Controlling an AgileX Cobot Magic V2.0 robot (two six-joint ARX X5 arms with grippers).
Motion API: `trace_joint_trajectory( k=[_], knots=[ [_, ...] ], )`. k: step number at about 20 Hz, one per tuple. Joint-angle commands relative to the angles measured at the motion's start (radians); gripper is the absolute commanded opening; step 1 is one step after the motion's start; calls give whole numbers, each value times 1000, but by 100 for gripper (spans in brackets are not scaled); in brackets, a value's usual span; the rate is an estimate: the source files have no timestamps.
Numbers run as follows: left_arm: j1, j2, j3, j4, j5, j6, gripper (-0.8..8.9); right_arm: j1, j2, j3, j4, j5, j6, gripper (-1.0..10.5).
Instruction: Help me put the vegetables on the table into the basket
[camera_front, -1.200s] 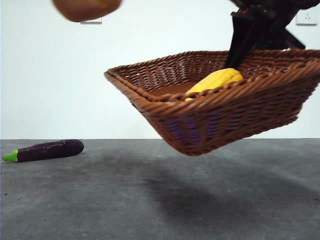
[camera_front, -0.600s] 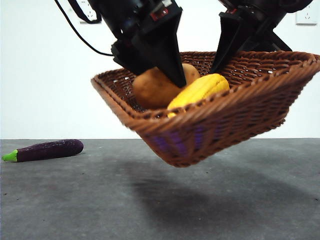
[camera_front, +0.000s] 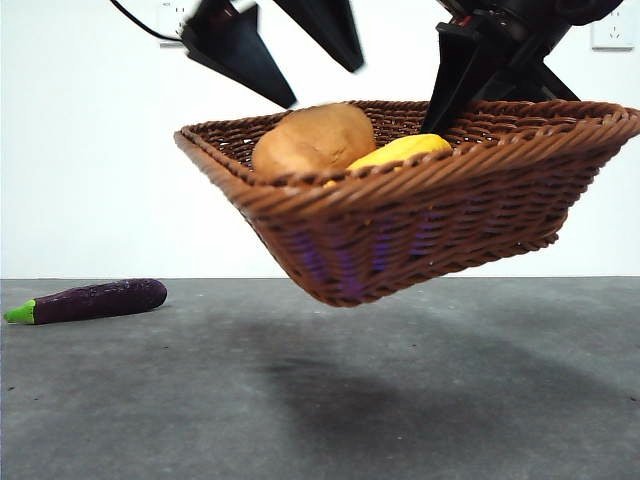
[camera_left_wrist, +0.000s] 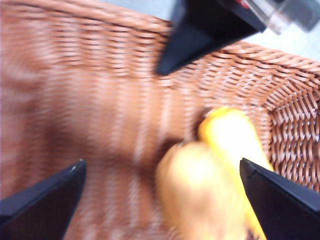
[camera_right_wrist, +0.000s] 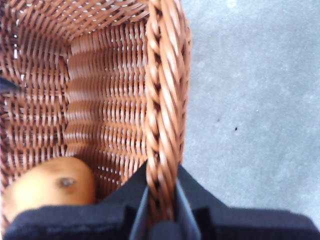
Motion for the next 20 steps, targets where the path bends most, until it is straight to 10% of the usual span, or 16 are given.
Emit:
trace_joint_trajectory(
  k=[1, 6, 12, 20],
  knots=[
    [45, -50, -4, -3, -75, -2, 535, 1, -1, 0, 12, -12, 16, -12],
    [299, -136, -4, -3, -193, 85, 535, 0, -7, 0, -1, -41, 0, -12],
    [650, -18, -4, 93, 39, 211, 535, -1, -95, 0, -29, -50, -18, -12],
    [712, 384, 208, 126, 90, 313, 535, -1, -237, 0, -103, -49, -26, -12]
  ],
)
